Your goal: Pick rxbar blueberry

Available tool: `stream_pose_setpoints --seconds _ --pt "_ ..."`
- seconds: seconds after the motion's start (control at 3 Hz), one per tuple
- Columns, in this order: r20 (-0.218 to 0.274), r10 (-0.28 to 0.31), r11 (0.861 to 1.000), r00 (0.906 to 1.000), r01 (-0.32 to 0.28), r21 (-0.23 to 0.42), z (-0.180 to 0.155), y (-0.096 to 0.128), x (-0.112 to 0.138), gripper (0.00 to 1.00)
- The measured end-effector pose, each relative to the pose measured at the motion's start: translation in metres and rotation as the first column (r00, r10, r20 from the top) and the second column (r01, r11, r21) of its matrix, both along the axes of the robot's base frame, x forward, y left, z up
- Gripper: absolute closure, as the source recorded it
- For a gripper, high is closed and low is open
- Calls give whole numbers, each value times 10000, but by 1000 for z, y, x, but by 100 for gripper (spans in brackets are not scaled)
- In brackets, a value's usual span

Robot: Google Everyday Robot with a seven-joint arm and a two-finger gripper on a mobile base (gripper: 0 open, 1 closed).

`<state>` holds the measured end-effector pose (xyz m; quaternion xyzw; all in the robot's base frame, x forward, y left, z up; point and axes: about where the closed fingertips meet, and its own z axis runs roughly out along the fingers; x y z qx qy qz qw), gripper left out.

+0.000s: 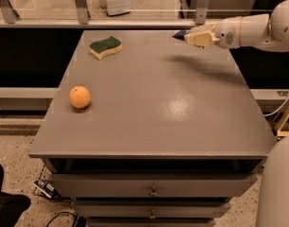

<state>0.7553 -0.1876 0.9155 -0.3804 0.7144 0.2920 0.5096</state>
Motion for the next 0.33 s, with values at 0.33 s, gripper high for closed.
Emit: stream_pose_setpoints --seconds 0.33 --pt "182 695 9976 9974 -695 0 32 -2 -14 100"
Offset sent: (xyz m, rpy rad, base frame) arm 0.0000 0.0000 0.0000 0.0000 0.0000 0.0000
